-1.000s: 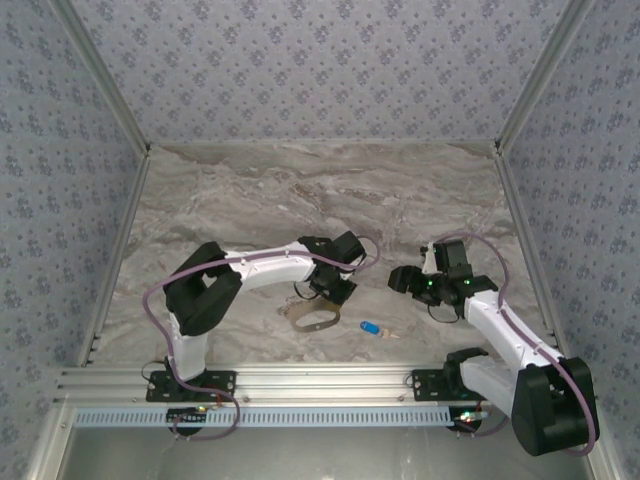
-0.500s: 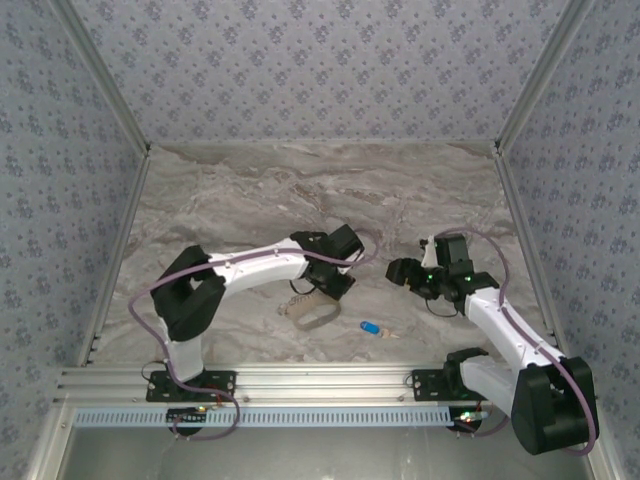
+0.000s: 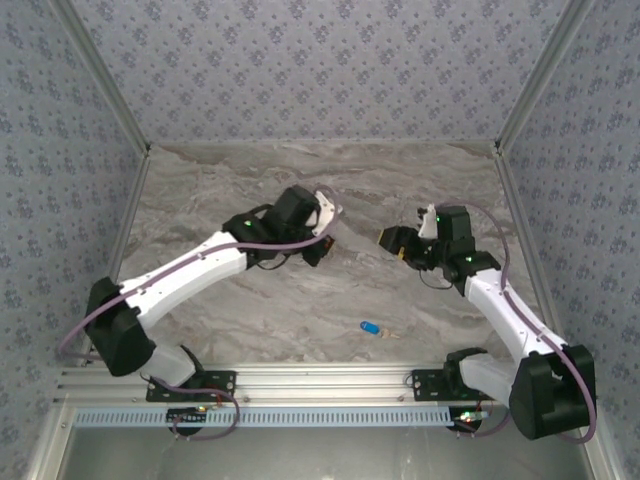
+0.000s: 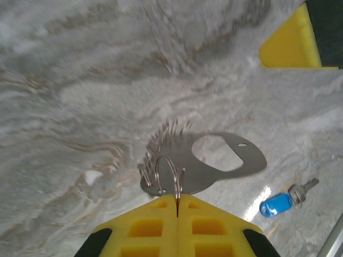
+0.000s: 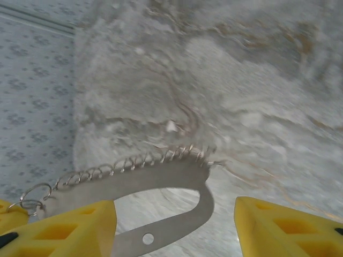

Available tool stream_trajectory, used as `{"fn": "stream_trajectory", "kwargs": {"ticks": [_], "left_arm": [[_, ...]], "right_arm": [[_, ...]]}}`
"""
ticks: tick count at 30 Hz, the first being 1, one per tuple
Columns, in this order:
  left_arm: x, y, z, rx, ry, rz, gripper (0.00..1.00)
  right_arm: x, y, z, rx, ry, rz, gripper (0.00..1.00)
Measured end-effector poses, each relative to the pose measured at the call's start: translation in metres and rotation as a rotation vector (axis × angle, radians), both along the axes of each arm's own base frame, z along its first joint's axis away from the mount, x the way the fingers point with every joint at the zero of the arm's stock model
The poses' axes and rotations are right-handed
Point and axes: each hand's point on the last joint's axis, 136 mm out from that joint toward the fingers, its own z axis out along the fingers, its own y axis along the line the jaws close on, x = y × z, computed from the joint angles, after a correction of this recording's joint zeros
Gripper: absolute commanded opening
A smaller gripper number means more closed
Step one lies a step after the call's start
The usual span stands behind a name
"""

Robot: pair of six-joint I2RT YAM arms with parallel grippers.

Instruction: Put the keys on the keyring

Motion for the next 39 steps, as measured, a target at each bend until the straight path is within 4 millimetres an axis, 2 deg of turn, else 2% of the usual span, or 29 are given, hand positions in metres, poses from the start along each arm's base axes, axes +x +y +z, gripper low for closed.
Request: {"fn": "stream_trajectory", "kwargs": {"ticks": [5,12,20,28,33,39], "left_arm": [[0.013,0.011,0.044,-0.127,-0.077,0.003,0.0],[0.026,0.017,0.077,-0.222,-0.11,-0.007,0.0],[0.029,0.012,0.128,-0.35,-0.172,-0.069,0.0],[0.034,0.005,0.161,-0.447,-0.192,-0.121,0.0],[0.038,-0.002,0.169,-0.497,-0.169,-0.139,0.0],[0.037,-0.006,0.175,-0.532,-0.153,-0.148,0.0]], "right_arm": [[0.02,0.016,0.046,0.054,-0.091,0.028,0.56],[0.047,0.041,0.099,0.109,-0.198,0.07,0.51],[0.047,0.072,0.143,0.173,-0.297,0.15,0.5],[0.051,0.072,0.175,0.252,-0.403,0.167,0.42],[0.051,0.076,0.202,0.329,-0.484,0.195,0.37],[0.045,0.083,0.22,0.388,-0.527,0.239,0.36]]}}
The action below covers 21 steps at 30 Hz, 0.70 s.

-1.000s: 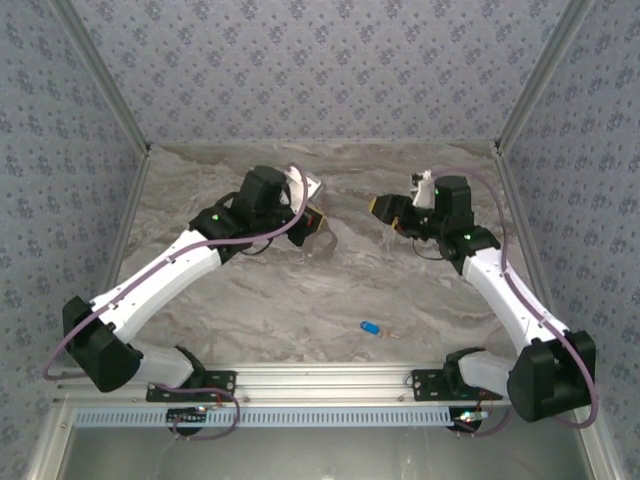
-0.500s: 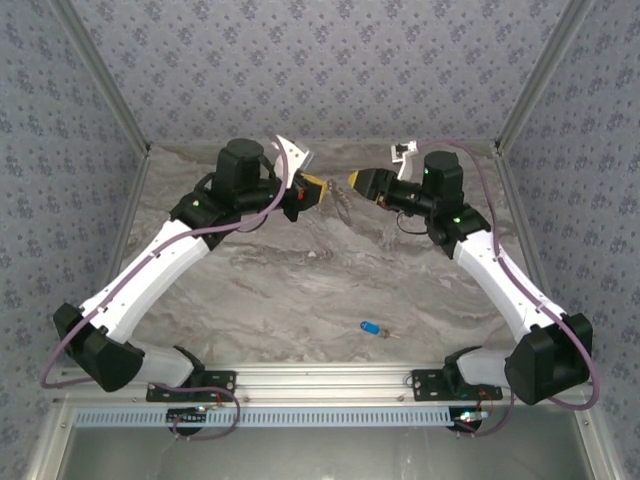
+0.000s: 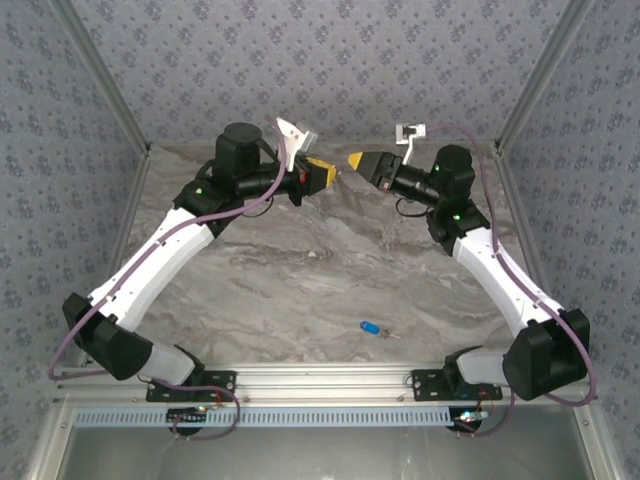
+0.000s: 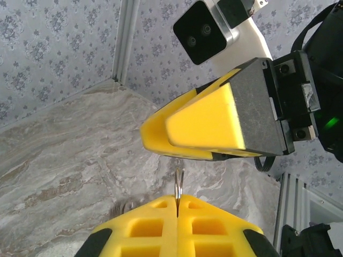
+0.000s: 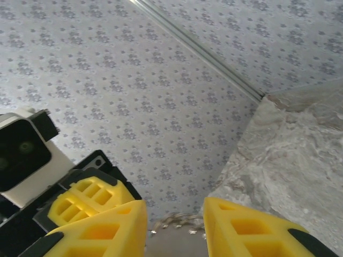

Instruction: Put the keys on the keyring

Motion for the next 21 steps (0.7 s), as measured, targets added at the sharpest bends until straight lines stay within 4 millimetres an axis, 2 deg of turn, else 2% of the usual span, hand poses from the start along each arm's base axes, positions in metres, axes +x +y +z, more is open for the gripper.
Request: {"fn": "stream_trajectory", "kwargs": {"ticks": [8,21], "left_arm": [[0.002,-0.003,0.007,-0.04,0.014,-0.002,0.0],[0.007,-0.01,0.006,-0.07,0.05,-0.012,0.0]], "right_arm": [[-0.01,0.006,0.019,0.037,-0.042,0.052,0.38],[-0.015,0.009,0.021,0.06,-0.035,0.102,0.37]]}}
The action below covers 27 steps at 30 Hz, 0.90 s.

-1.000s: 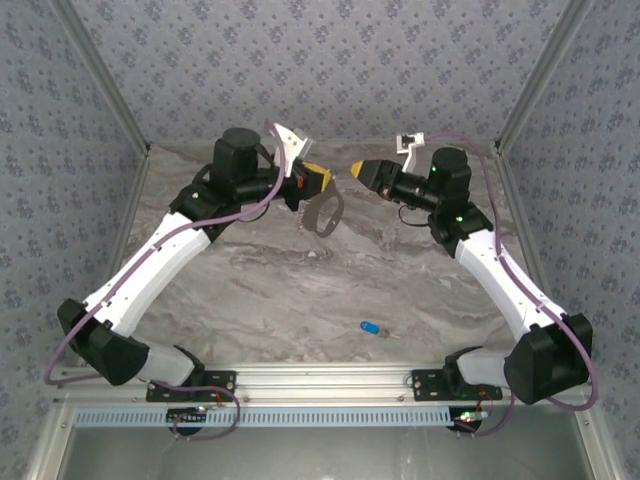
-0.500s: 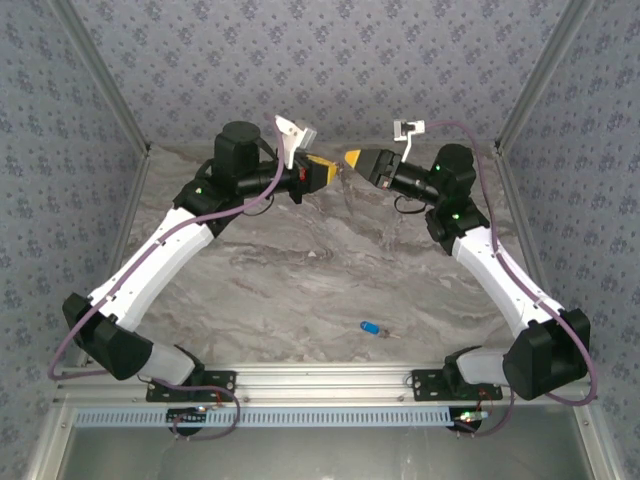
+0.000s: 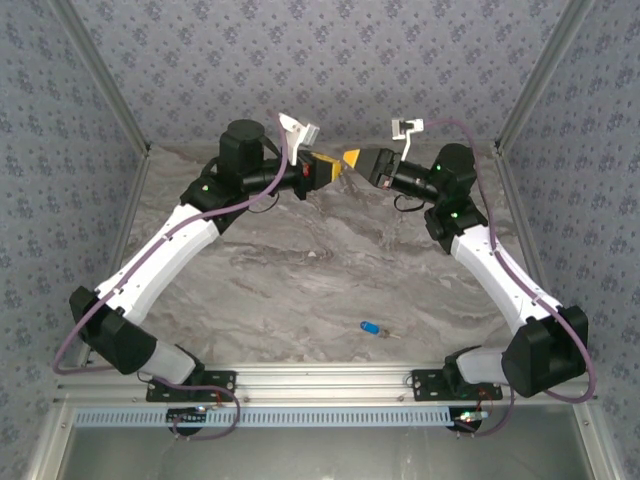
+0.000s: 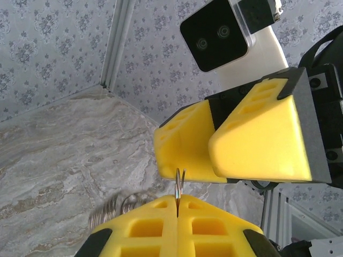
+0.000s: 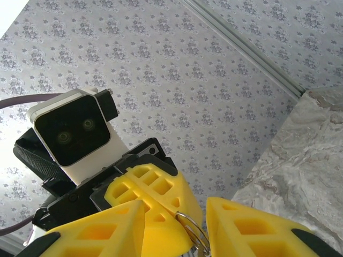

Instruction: Put the keys on the keyring

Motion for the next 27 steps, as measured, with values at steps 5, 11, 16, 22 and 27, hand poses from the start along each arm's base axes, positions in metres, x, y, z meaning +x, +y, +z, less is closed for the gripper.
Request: {"fn": "stream_trajectory", "kwargs": {"ticks": [5,11,16,22,27], "left_arm": [[0.001,-0.001,0.007,-0.015,-0.013,-0.002,0.0],[0.001,-0.002,0.01,-0.025,-0.018,-0.002,0.0],[0.004,-0.004,0.011,-0.028,-0.019,-0.005,0.0],[0.004,-0.005,0.009,-0.026,-0.015,-0.012,0.0],[0.005,-0.003,0.011,-0.032,-0.009,-0.01,0.0]], "right_arm": [[-0.001,-0.001,-0.002,0.008,0.005,0.012,0.31],[0.001,-0.006,-0.007,0.022,0.028,0.014,0.25],[0.0,-0.007,-0.004,0.03,0.021,0.018,0.23],[0.001,-0.007,-0.006,0.035,0.032,0.023,0.21],[0.004,-0.006,-0.008,0.036,0.036,0.026,0.02]]}}
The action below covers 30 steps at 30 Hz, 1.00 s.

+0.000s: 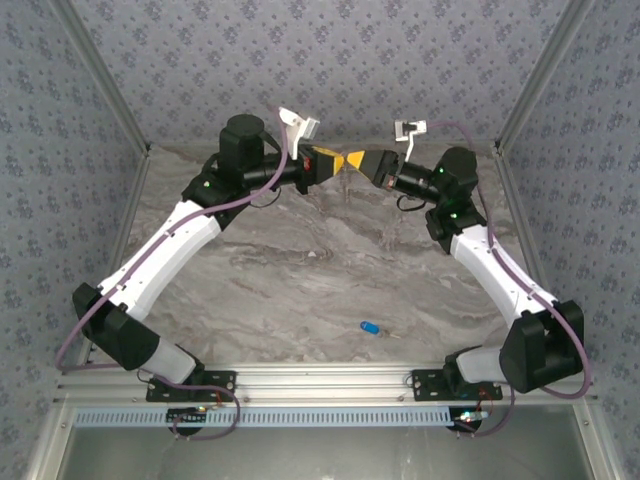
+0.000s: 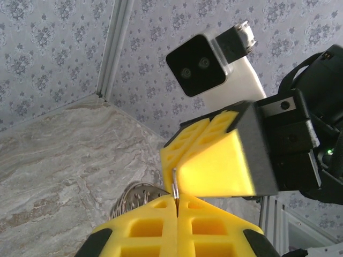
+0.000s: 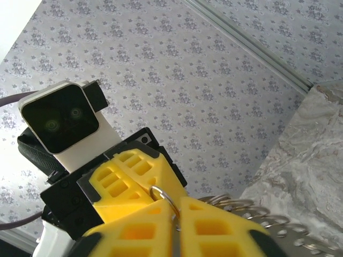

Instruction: Put the keys on the keyring

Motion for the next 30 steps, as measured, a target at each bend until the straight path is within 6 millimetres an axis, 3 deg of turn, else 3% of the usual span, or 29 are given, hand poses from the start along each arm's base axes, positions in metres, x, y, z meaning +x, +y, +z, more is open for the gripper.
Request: {"fn": "stream_trajectory", "kwargs": {"ticks": [14,16,25,30], "left_arm": [[0.001,-0.0008,0.0015,-0.004,0.005,0.0,0.0],[0.001,-0.0008,0.0019,-0.005,0.004,0.0,0.0],[0.0012,-0.0006,0.0032,-0.006,0.001,0.0,0.0],[0.0017,0.0,0.0034,-0.007,0.001,0.001,0.0]], "right_arm": [[0.0023,0.0002,-0.0016,0.005,0.014,0.003,0.0],[0.0021,0.0001,-0.0009,0.009,0.017,0.005,0.19],[0.0025,0.0004,0.0051,0.029,0.01,0.011,0.18],[0.0032,0.001,0.0057,0.037,0.016,0.017,0.23]]}}
